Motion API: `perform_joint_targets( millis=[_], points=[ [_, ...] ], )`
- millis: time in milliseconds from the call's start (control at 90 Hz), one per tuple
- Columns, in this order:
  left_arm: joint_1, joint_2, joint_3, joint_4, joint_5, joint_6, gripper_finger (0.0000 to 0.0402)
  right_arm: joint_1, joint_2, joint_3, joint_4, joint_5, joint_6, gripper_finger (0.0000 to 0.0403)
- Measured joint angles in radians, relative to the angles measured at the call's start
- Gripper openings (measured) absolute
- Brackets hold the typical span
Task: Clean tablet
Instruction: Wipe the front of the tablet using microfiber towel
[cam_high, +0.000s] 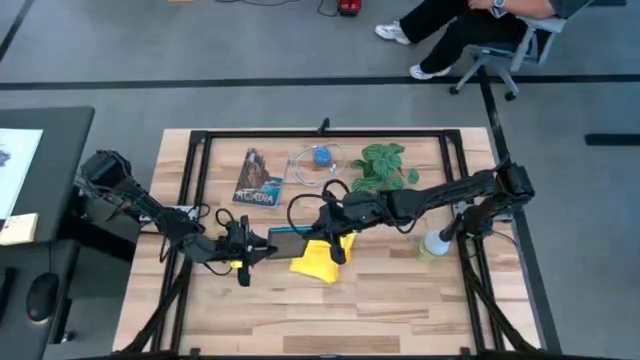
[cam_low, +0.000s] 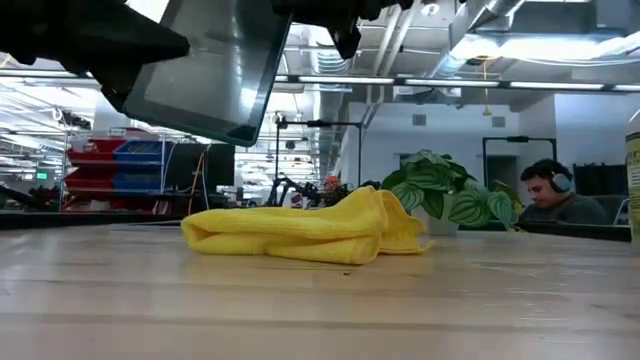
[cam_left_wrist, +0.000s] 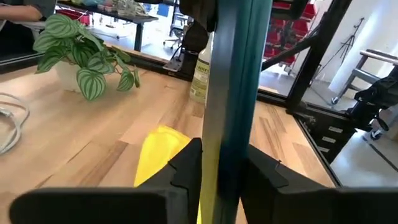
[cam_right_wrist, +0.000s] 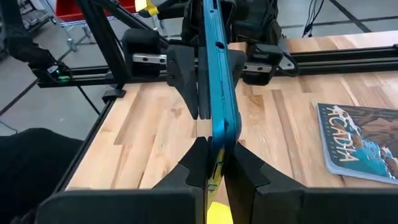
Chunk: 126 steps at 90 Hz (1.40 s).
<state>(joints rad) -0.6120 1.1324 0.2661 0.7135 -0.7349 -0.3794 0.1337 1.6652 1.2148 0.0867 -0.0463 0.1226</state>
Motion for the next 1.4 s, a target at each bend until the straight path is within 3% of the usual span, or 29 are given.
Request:
perform_joint_targets(
  millis=[189,267,567,711,889,1111,1278,1400],
  points=[
    [0.017,0.0,0.0,-0.001,0.042,-0.01,0.0016,0.001,0.002,0.0,-0.001,-0.002,0.007,0.0016],
    [0.018,0.0,0.0,-0.001,0.059,-0.014,0.0013,0.003,0.002,0.0,0.0,-0.006,0.011,0.0016],
    [0.031,0.0,0.0,0.004,0.049,-0.033,0.0145,0.002,0.002,0.0,0.005,-0.01,-0.007,0.0016],
    [0.04,0.0,0.0,0.003,0.049,-0.03,0.0166,0.002,0.003,0.0,0.005,-0.01,-0.005,0.0016],
    [0.04,0.0,0.0,0.004,0.058,-0.032,0.0123,0.008,0.004,0.0,0.018,-0.005,-0.003,0.0017],
    [0.04,0.0,0.0,0.002,0.059,-0.018,0.0018,-0.001,0.004,0.0,0.027,-0.004,0.008,0.0018],
    [0.04,0.0,0.0,0.001,0.054,-0.019,0.001,-0.004,0.004,0.0,0.035,-0.004,0.004,0.0037],
    [0.04,0.0,0.001,0.003,0.051,-0.024,0.0006,0.001,0.004,0.0,0.052,-0.004,-0.021,0.0078]
  ],
)
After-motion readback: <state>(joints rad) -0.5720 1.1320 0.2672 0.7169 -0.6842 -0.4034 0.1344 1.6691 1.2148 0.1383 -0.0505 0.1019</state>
